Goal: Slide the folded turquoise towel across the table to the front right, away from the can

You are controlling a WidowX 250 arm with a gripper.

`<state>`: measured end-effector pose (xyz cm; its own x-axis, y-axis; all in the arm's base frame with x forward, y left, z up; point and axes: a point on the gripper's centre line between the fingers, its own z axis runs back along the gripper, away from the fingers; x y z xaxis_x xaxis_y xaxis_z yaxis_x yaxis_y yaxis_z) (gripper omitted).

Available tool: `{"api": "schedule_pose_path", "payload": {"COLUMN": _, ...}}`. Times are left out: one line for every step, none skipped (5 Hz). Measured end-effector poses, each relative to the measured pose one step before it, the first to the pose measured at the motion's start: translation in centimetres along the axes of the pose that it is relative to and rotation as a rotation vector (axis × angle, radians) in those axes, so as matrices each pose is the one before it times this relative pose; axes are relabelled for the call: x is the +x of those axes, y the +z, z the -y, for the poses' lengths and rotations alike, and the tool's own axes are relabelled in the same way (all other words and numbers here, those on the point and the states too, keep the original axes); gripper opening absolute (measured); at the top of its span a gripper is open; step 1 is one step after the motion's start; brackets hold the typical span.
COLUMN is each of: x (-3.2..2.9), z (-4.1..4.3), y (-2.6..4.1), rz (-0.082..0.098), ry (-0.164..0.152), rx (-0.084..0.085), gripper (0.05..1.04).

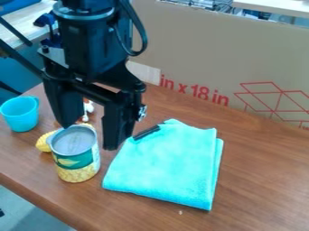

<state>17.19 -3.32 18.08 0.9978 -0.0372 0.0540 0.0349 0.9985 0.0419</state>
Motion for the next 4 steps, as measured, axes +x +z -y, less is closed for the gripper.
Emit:
{"api": "schedule_pose_path", "payload": {"x": 0.085, "z": 0.018, "y": -0.441, "rz": -0.0027, "ry": 0.0049, "rx": 0.002, "gripper": 1.001}}
{"api": "schedule_pose_path", "payload": {"x": 3.671, "z": 0.238, "y": -1.618, "rz": 0.1179, "ry": 0.0551, "rx": -0.0054, "gripper": 1.001}}
{"api": "schedule_pose_path", "payload": {"x": 2.418, "z": 0.382, "y": -2.855, "rz": 0.0022, "ry": 0.0364, "rx": 0.0002, "gripper": 1.001}}
{"api": "schedule_pose_path", "payload": {"x": 2.403, "z": 0.613, "y": -1.253, "rz": 0.0508, "ry": 0.0428, "rx": -0.0121, "gripper": 1.001}}
